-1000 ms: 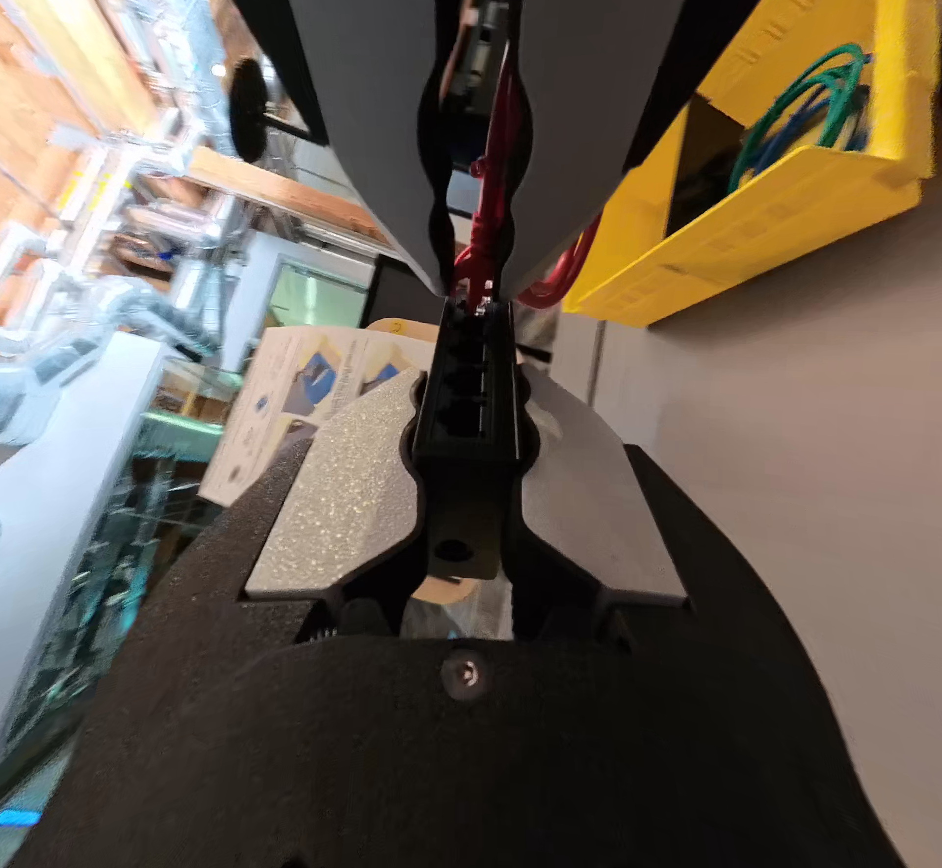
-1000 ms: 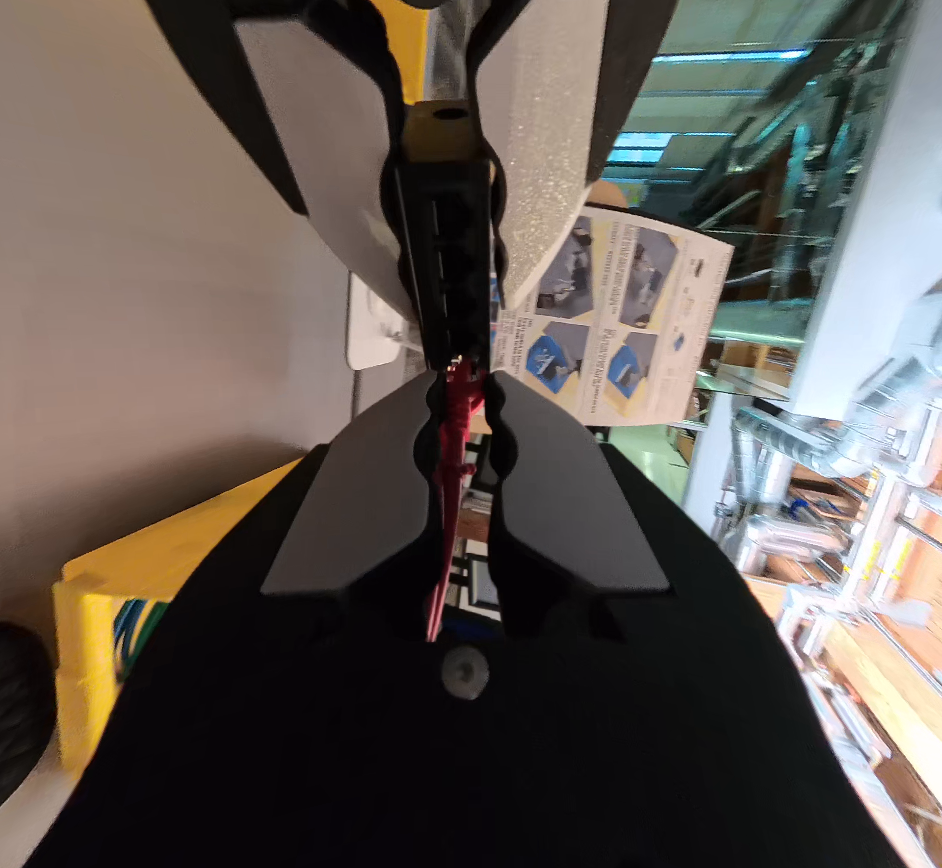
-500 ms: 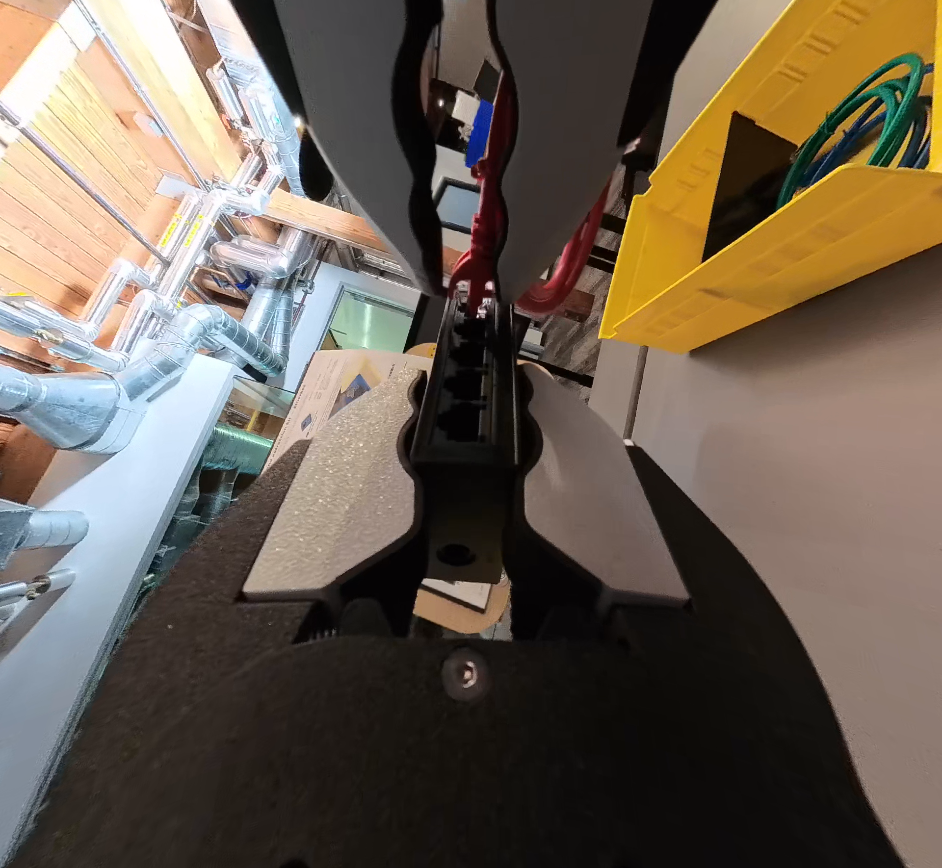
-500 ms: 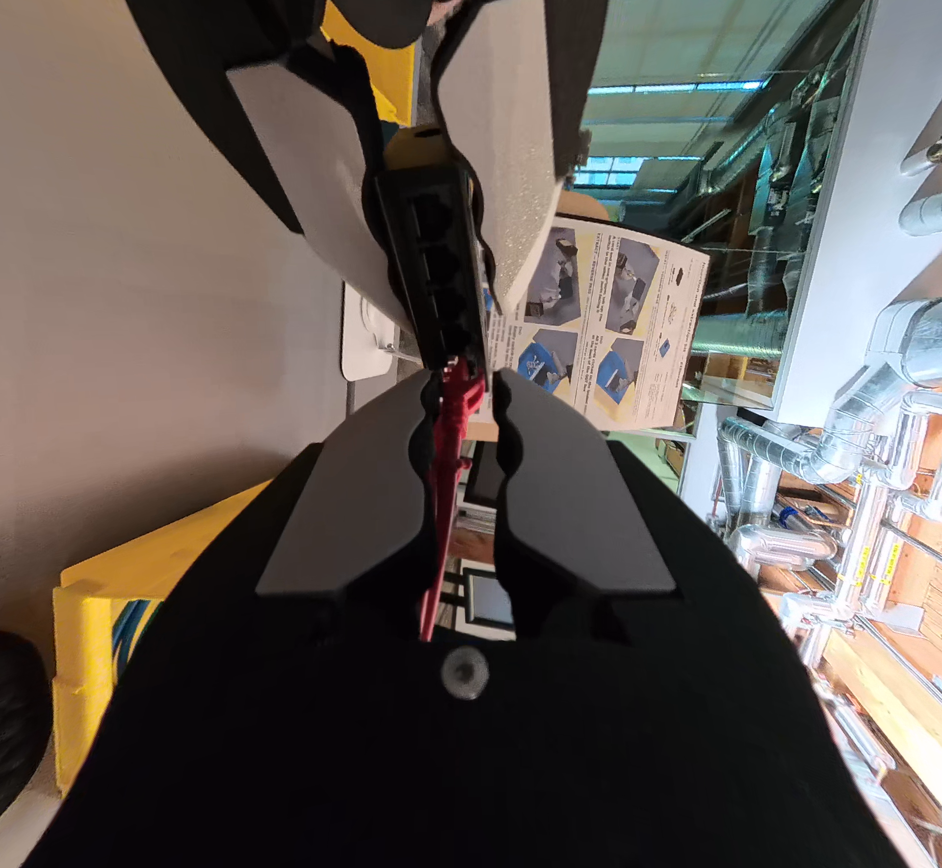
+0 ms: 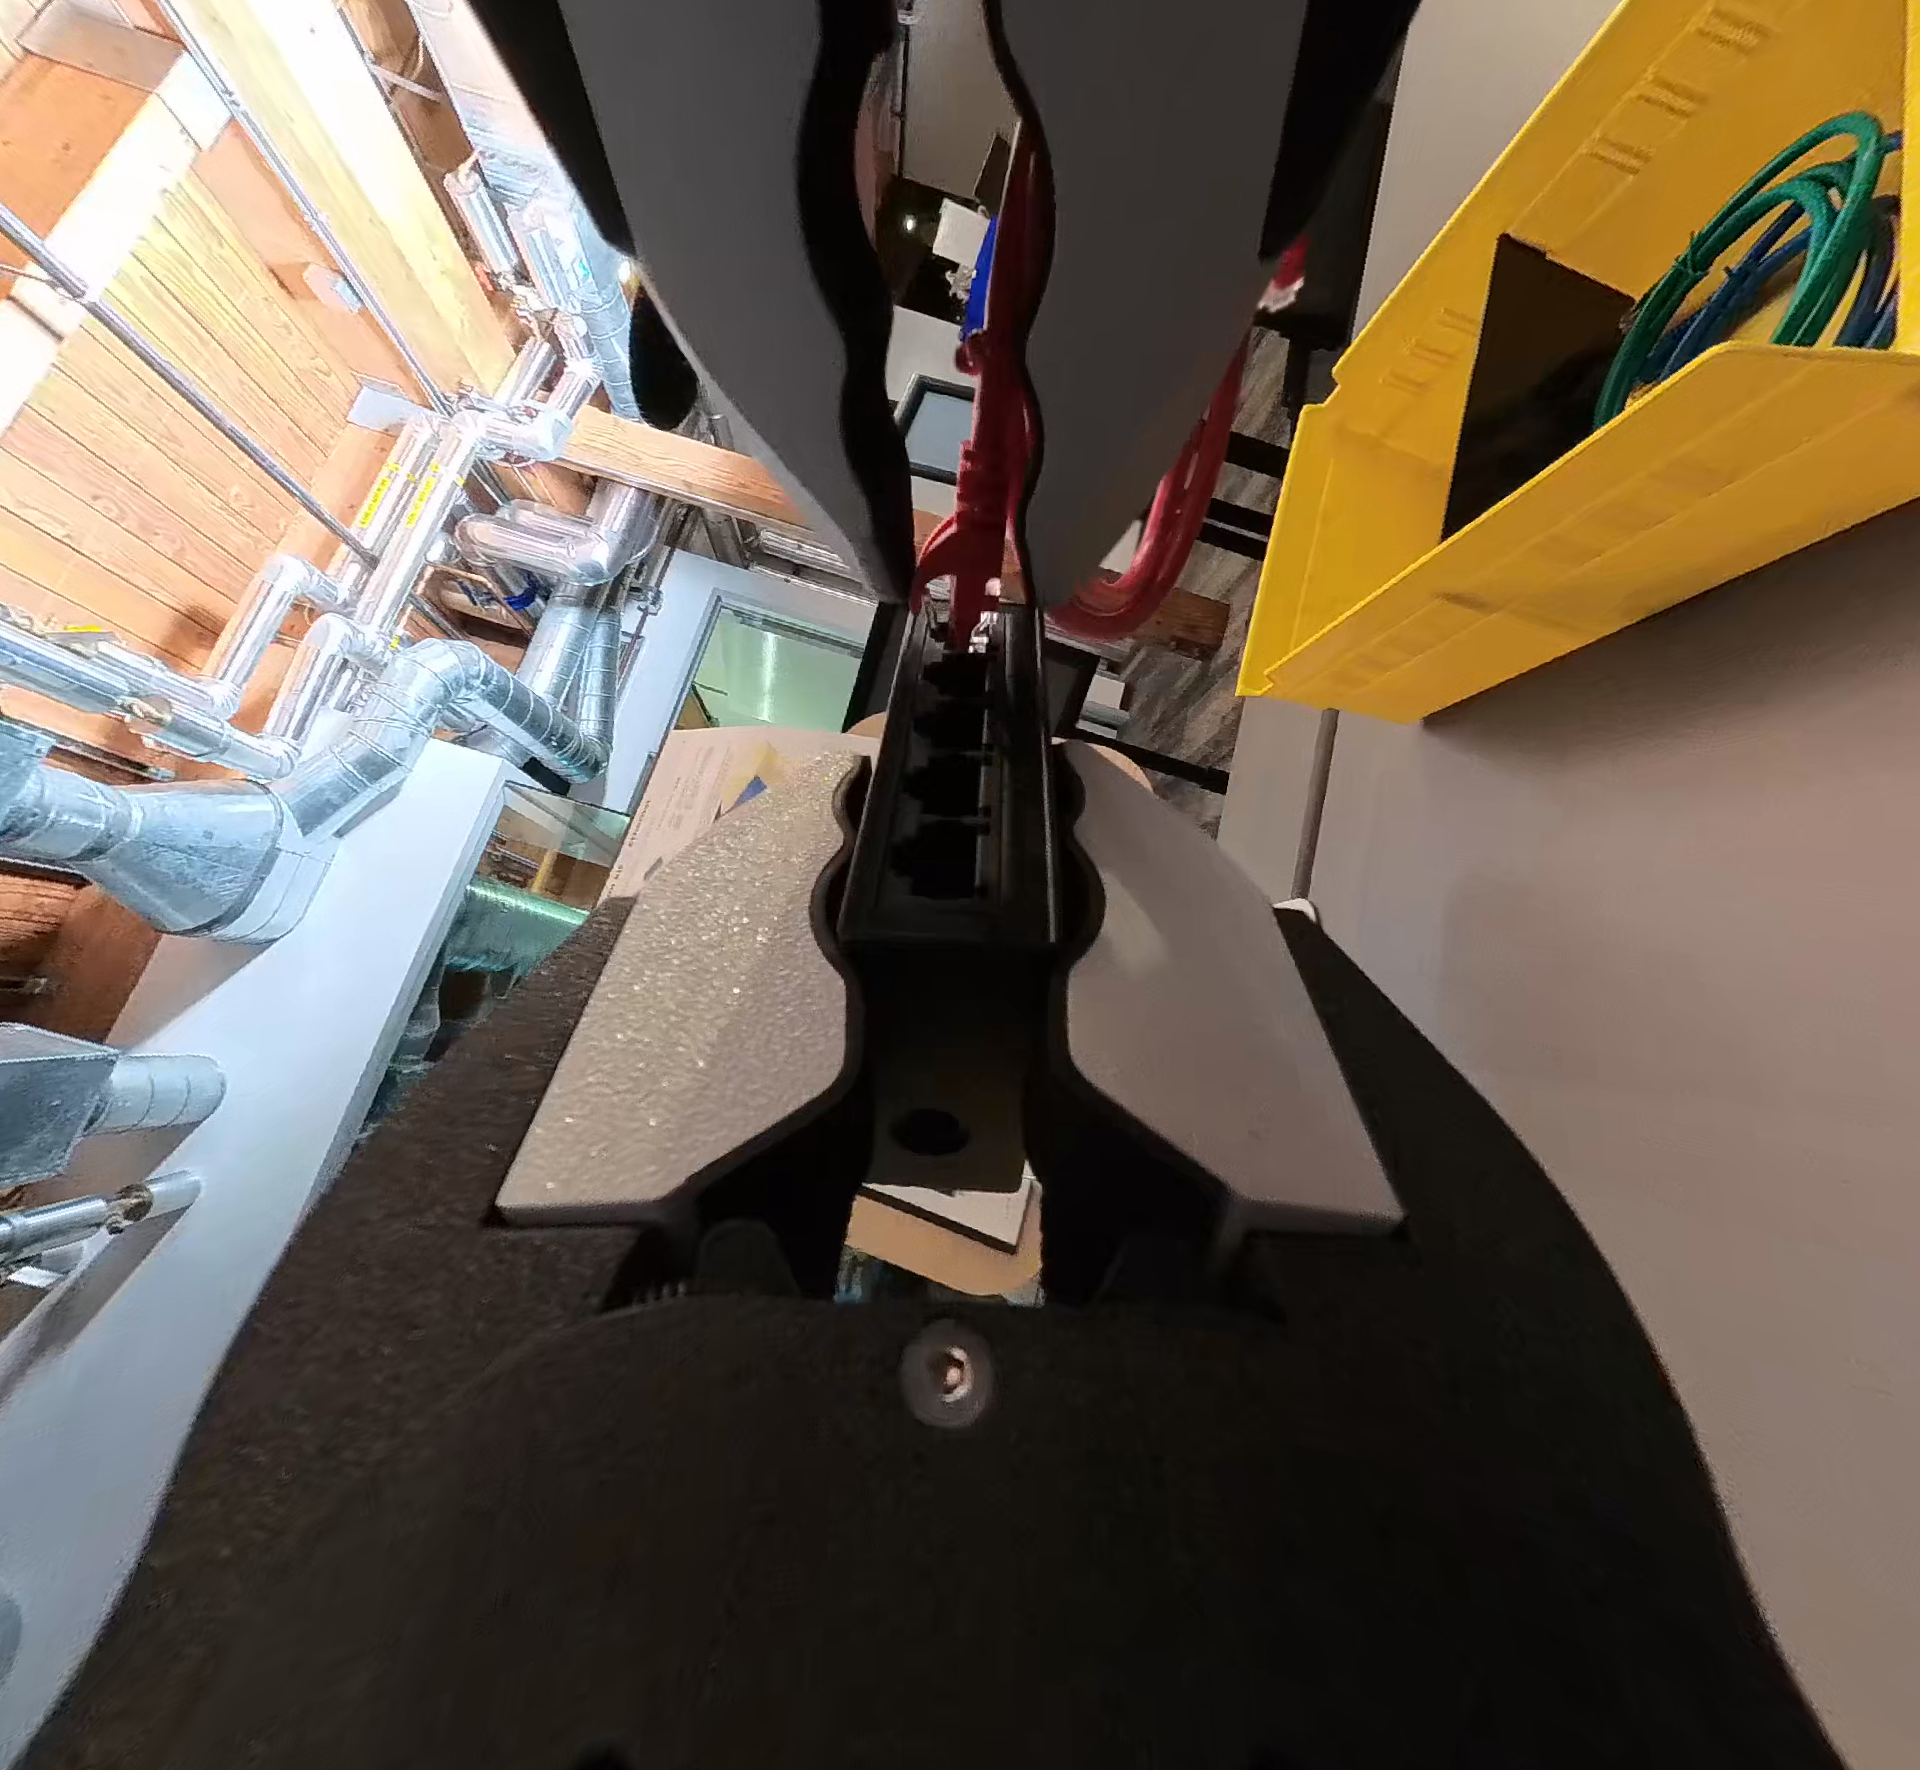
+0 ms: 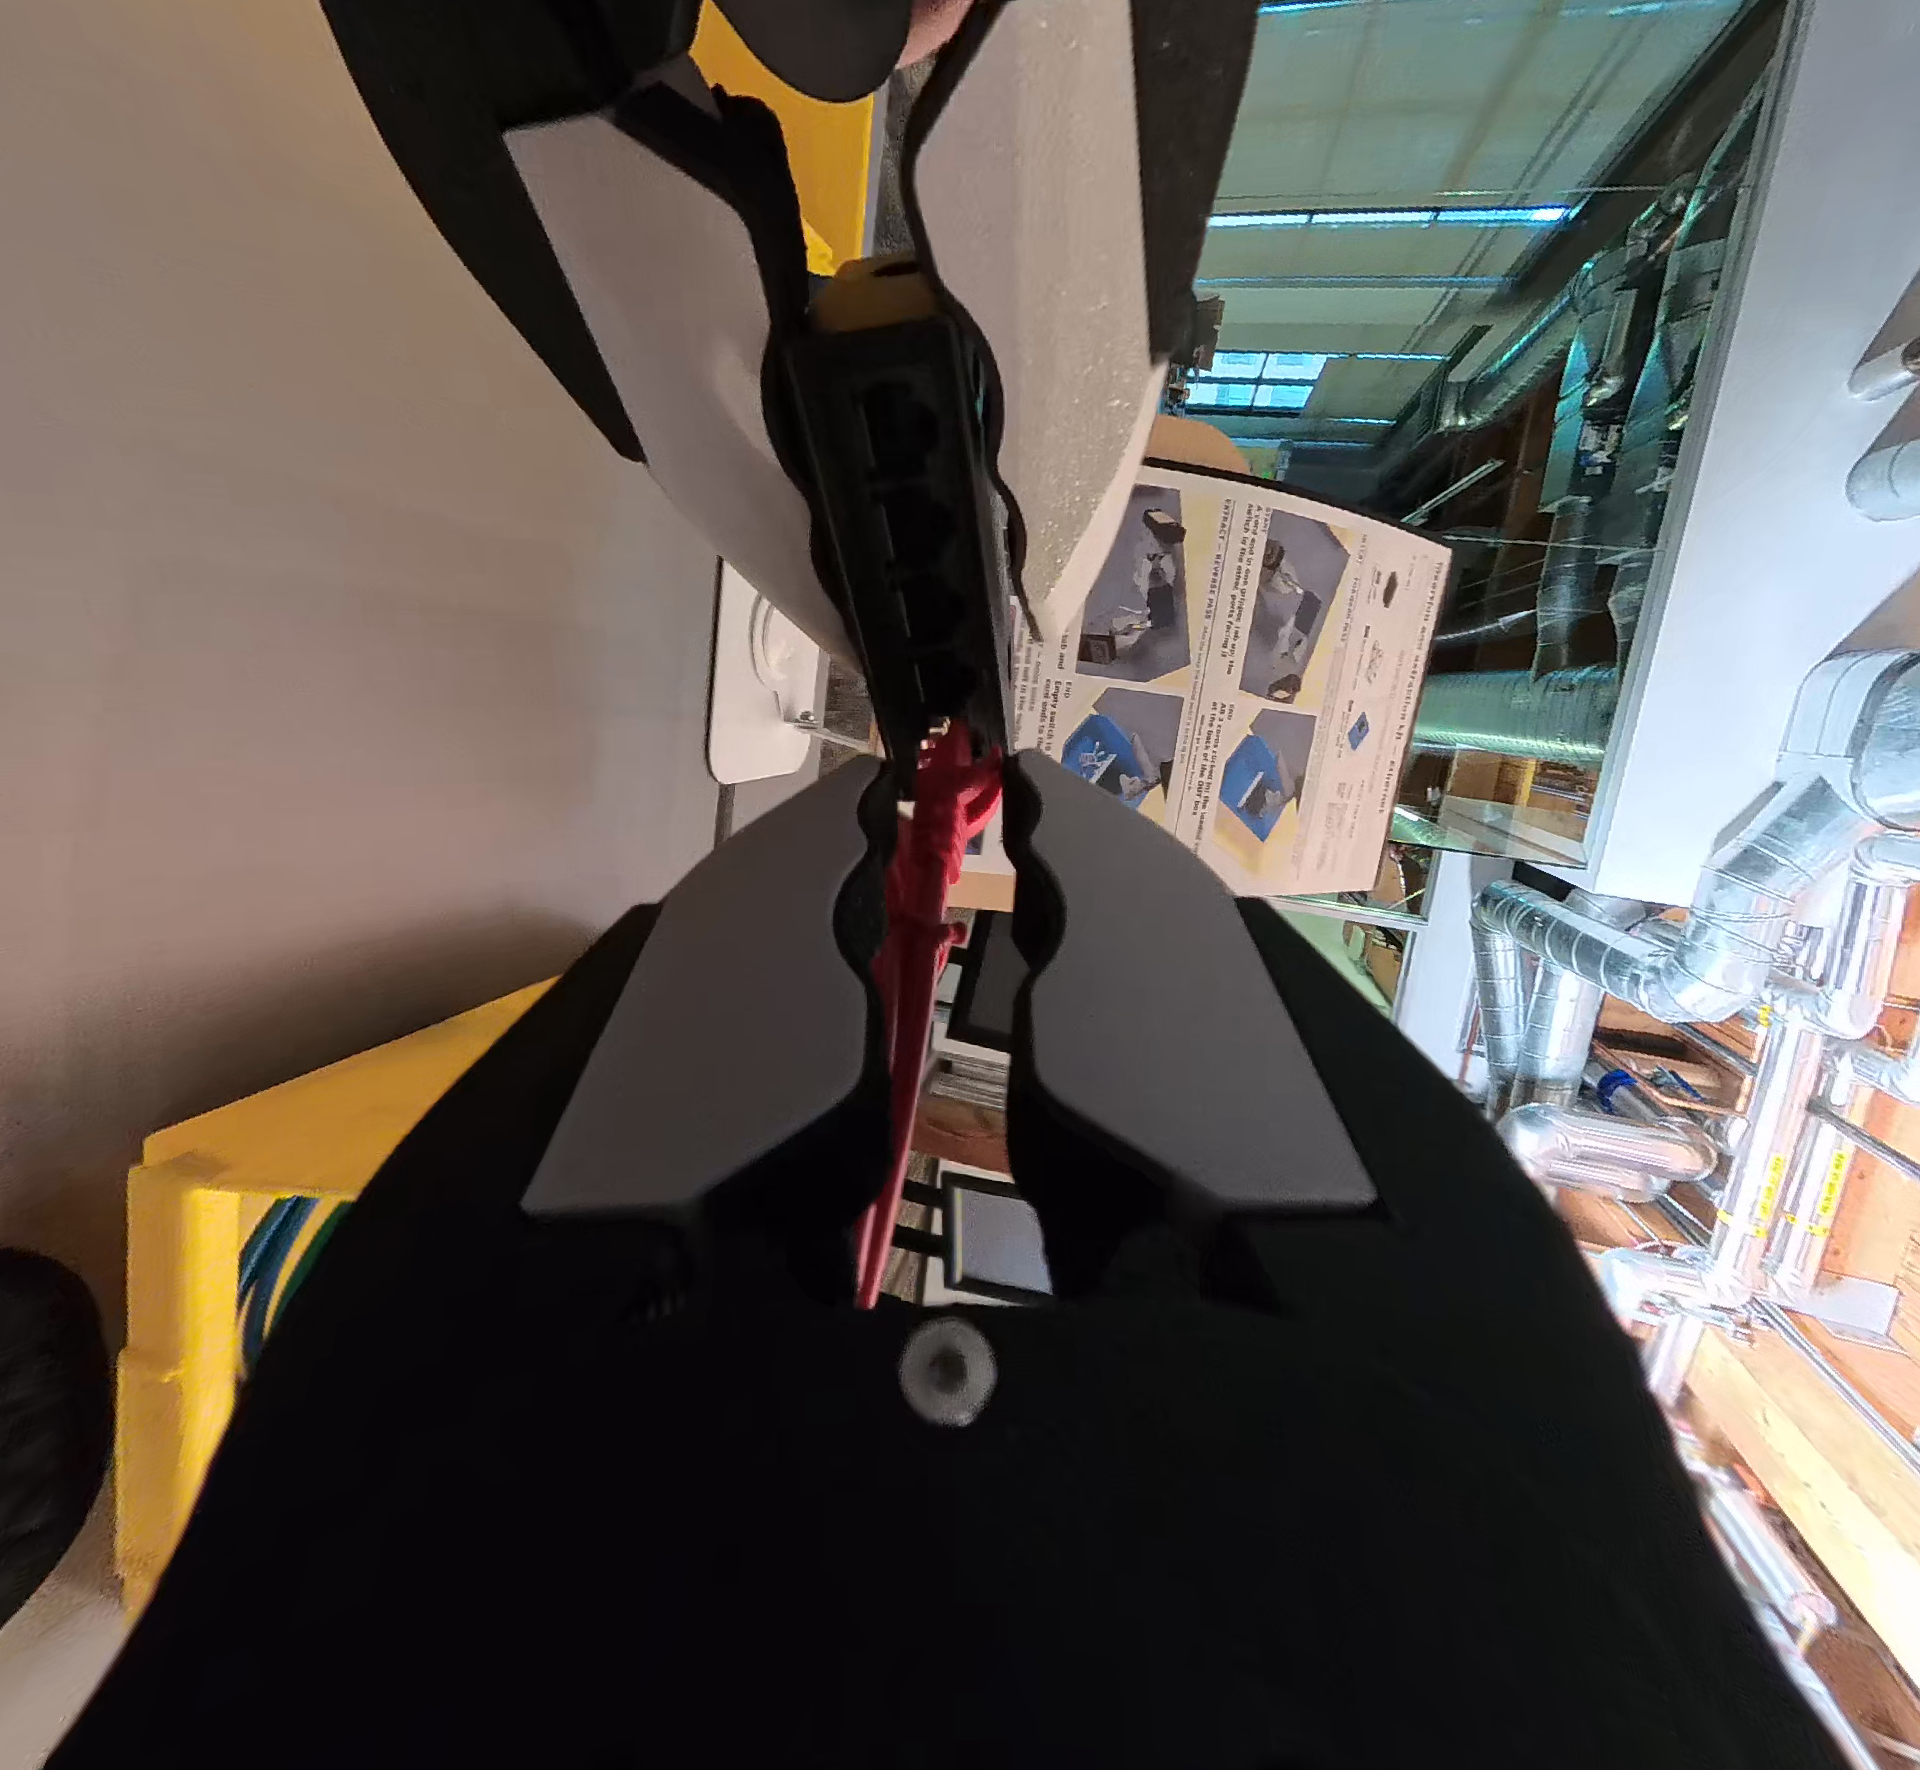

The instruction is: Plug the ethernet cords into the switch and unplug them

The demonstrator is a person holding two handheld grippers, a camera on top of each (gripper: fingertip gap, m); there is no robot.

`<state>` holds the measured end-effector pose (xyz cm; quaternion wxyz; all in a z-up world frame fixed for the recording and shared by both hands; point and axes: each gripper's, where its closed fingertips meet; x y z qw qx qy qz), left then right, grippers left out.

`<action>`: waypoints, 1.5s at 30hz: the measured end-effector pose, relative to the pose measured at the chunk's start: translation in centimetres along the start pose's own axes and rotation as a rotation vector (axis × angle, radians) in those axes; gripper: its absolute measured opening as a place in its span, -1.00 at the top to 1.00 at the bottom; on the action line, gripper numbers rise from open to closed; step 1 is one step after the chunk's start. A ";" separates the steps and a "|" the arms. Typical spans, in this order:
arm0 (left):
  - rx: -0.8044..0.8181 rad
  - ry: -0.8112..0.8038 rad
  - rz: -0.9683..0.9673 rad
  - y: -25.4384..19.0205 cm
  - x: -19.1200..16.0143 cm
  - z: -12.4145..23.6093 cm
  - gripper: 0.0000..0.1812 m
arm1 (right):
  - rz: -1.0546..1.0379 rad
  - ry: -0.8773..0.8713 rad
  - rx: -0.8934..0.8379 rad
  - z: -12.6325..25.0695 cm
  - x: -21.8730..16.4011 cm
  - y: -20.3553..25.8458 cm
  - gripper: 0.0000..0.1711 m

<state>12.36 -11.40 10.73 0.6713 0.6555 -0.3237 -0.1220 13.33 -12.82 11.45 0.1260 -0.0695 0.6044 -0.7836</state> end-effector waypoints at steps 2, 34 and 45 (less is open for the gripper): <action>0.018 -0.002 -0.014 0.1 0.0 0.1 0.64 | 0.016 0.001 -0.012 0.0 0.1 -0.1 0.79; 0.003 -0.025 0.069 2.1 -0.4 0.9 0.64 | 0.012 0.062 0.112 0.5 1.2 -1.7 0.70; -0.050 -0.058 0.101 1.7 0.6 1.4 0.65 | 0.182 0.100 0.021 0.7 0.7 -1.9 0.80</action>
Point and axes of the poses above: each gripper's, where its closed fingertips meet, z back along the fingers, x out of its top, y = z × x across the jaws, and after that the axes turned 10 degrees about y, right-handed
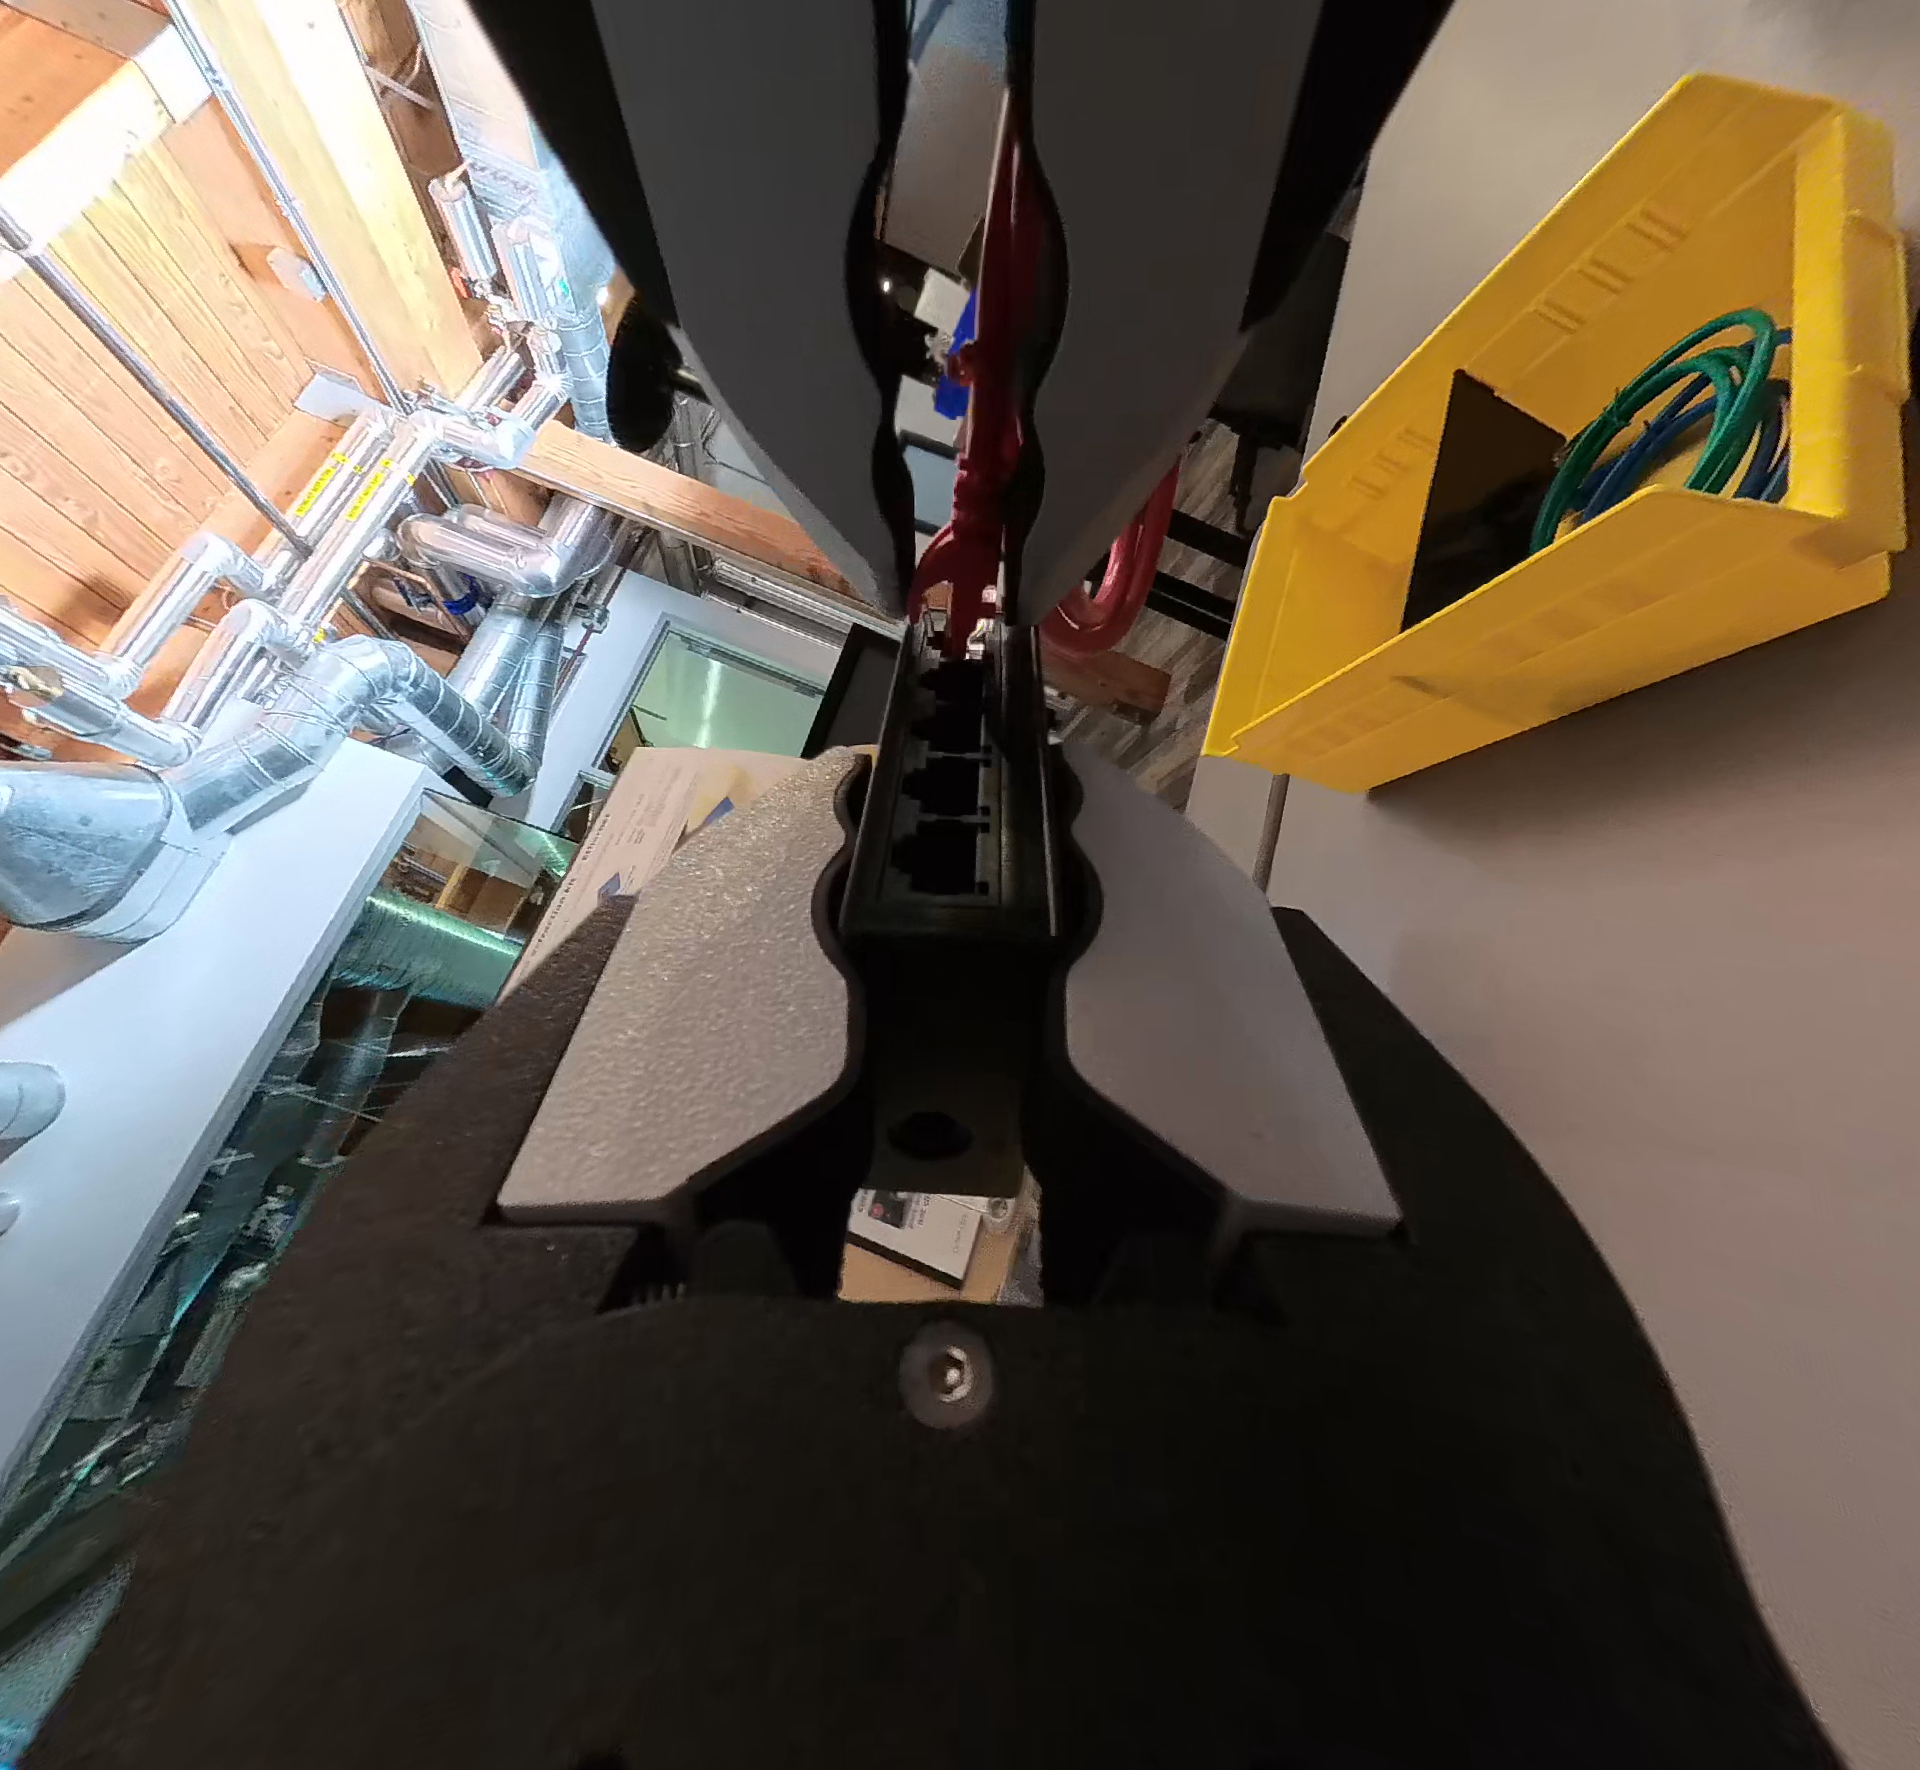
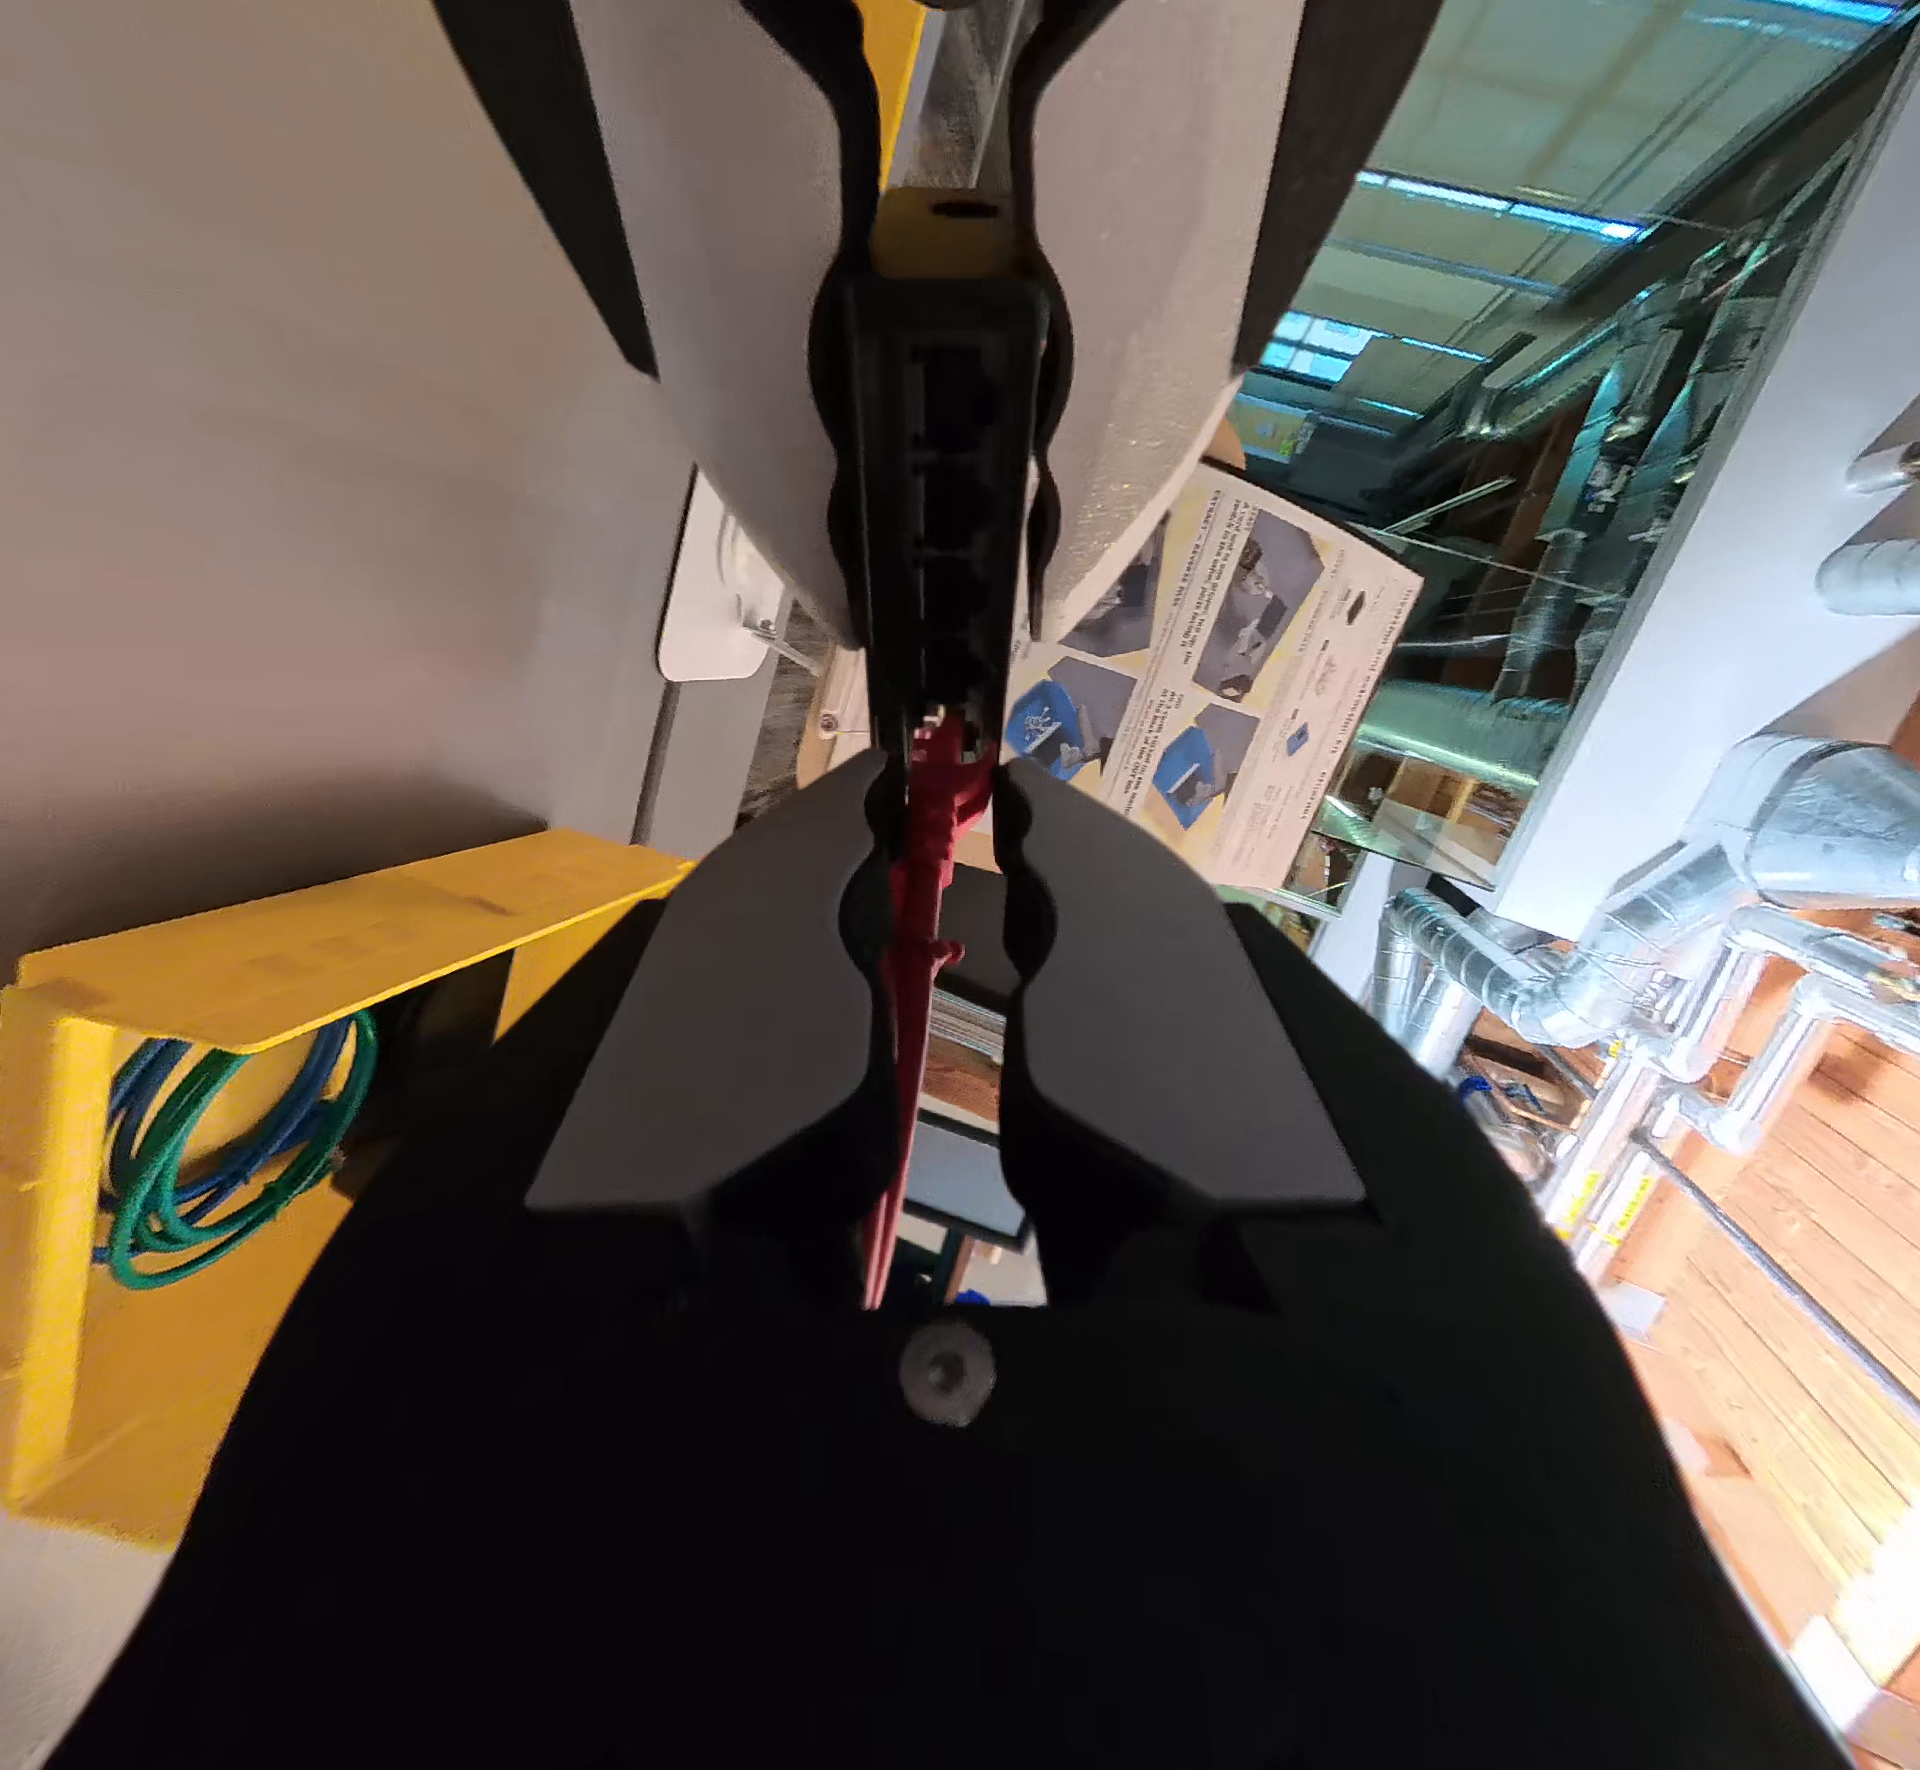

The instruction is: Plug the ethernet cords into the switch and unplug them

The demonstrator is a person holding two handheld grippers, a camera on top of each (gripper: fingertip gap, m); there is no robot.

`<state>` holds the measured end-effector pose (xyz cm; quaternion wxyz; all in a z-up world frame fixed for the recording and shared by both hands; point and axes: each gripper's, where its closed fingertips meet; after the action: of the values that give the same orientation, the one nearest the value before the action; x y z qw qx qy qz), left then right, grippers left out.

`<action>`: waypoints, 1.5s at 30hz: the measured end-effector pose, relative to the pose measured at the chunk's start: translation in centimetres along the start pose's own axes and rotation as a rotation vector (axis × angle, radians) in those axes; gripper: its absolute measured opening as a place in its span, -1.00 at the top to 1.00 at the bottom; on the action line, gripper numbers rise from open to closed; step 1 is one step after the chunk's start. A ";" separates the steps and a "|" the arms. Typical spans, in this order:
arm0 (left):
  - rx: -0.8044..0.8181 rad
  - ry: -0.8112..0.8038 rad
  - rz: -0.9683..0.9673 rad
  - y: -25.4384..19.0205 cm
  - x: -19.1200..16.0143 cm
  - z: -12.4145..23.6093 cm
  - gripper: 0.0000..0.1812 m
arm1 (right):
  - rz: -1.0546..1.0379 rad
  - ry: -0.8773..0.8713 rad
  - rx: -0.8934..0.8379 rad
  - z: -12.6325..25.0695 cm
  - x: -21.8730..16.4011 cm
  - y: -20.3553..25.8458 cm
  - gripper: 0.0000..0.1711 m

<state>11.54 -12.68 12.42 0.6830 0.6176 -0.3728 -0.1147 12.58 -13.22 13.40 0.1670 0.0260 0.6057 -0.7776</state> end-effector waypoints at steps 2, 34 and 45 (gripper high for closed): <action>-0.012 0.006 0.005 0.0 -0.1 0.1 0.66 | 0.005 0.001 -0.016 0.0 0.1 -0.1 0.81; 0.075 -0.033 -0.031 1.4 0.6 1.3 0.65 | -0.163 -0.121 0.153 1.9 1.5 -1.1 0.82; 0.056 -0.046 -0.046 1.2 0.4 1.3 0.65 | -0.157 -0.086 0.268 1.9 1.7 -0.7 0.82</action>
<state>10.65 -13.68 13.63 0.6537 0.6421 -0.3773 -0.1340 11.08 -15.25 14.17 0.1264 -0.0325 0.4890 -0.8625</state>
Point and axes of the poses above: each gripper's, where its closed fingertips meet, z back along the fingers, x out of its top, y = z × x across the jaws, and after that the axes turned 10 degrees about y, right-handed
